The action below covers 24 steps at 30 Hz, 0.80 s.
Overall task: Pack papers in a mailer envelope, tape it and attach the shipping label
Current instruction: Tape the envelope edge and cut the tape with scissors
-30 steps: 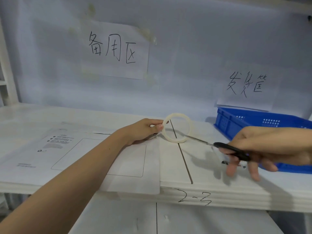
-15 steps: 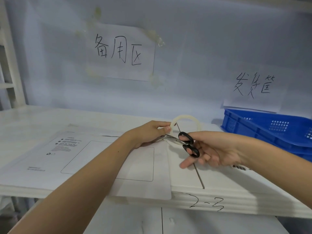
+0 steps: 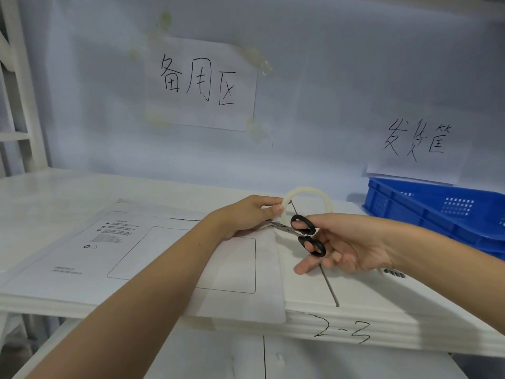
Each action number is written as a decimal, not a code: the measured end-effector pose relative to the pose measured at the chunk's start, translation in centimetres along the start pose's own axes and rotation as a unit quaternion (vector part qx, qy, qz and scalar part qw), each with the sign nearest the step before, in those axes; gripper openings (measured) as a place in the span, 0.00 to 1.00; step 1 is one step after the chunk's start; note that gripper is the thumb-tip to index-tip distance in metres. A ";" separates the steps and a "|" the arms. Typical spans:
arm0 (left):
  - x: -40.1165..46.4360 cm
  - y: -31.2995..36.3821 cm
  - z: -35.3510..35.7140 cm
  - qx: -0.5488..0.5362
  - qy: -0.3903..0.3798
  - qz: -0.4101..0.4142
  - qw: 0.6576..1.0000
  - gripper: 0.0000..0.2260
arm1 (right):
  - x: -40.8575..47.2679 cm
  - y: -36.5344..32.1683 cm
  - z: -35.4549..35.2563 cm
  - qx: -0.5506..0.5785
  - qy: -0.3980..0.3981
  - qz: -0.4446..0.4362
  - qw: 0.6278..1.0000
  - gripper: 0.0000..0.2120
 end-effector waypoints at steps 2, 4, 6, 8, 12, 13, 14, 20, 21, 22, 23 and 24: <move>0.5 -0.4 0.0 -0.007 -0.004 -0.003 1.000 0.13 | 0.4 0.2 -0.3 -0.002 -0.002 0.002 1.000 0.17; 0.9 -0.8 0.0 -0.009 -0.011 -0.004 1.000 0.12 | 1.0 0.3 -0.7 -0.006 -0.003 0.004 1.000 0.18; 1.1 -1.0 0.0 -0.016 -0.015 0.000 1.000 0.12 | 1.6 0.4 -0.9 -0.005 -0.001 0.001 1.000 0.18; 1.3 -1.2 0.0 -0.017 -0.016 0.003 1.000 0.12 | 2.1 0.4 -1.0 0.003 0.001 -0.005 1.000 0.18; 1.1 -1.1 0.0 -0.020 -0.019 -0.003 1.000 0.12 | 2.7 0.4 -1.1 0.018 -0.003 -0.009 1.000 0.18; 1.1 -1.1 -0.1 -0.019 -0.015 -0.003 1.000 0.12 | 2.8 0.4 -1.1 0.021 -0.005 -0.009 1.000 0.18; 1.2 -1.1 -0.1 -0.017 -0.014 -0.003 1.000 0.12 | 2.8 0.4 -1.2 0.024 -0.006 -0.009 1.000 0.17; 1.5 -1.6 0.0 -0.012 -0.032 -0.009 0.999 0.11 | 3.0 0.5 -1.1 0.044 -0.011 -0.012 0.999 0.15; 1.6 -1.7 -0.1 -0.011 -0.032 -0.005 0.999 0.11 | 3.1 0.6 -1.0 0.048 -0.012 -0.016 0.999 0.14; 1.5 -1.5 0.0 -0.013 -0.030 -0.003 0.999 0.11 | 3.2 0.5 -1.0 0.051 -0.013 -0.022 0.998 0.14; 1.6 -1.6 0.0 -0.013 -0.025 -0.006 1.000 0.11 | 3.2 0.5 -0.9 0.053 -0.012 -0.027 0.998 0.14; 1.6 -1.6 -0.1 -0.012 -0.026 -0.005 1.000 0.11 | 3.2 0.5 -0.9 0.050 -0.010 -0.027 0.998 0.14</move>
Point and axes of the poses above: each hand's wrist, its own x-axis towards the middle knuckle, its own z-axis out of the palm, y = z × x, the point moved 1 cm from there along x, towards the middle knuckle, and after that the axes turned 6 degrees about -z, right-handed, at the moved point
